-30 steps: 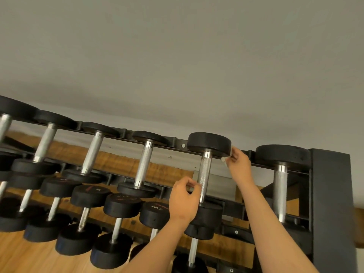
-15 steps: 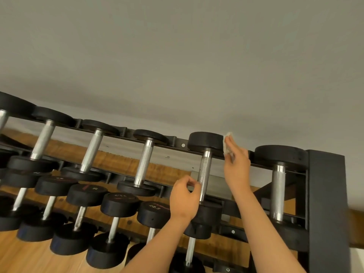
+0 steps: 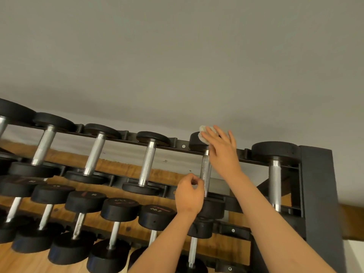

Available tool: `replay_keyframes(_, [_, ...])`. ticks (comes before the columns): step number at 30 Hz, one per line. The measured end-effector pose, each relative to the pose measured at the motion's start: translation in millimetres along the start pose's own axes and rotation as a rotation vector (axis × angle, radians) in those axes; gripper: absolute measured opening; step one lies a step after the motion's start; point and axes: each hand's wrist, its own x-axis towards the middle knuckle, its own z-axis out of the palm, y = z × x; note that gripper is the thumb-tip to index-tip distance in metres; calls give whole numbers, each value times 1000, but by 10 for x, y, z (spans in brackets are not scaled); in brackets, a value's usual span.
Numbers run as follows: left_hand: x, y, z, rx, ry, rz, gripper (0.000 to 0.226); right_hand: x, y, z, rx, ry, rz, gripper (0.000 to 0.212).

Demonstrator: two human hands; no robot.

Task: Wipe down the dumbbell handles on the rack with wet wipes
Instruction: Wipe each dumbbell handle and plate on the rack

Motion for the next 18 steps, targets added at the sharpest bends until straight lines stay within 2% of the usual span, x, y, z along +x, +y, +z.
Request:
replay_keyframes(5, [-4,-8,-7,21,4,43,2,-82,-44,-90,96,-26,2,62])
replay_keyframes(8, [-30,15,-32,70,15,126,28,-124,-64,-91,99,-35,12,64])
replay_keyframes(10, [0,96,-105,86,39,271,44,-143,-70,-109,119,-10,30,65])
replay_keyframes(12, [124,240,-196,79,62,394,52,-233,-86,-126,193,56,130,63])
replay_keyframes(15, [394,510,-310,55,13,472,54,-533,-139,-44,349,199,380,57])
replay_keyframes(18, [652,698,-318,179,-55,628,51,-834,-263,124,375,237,551,55])
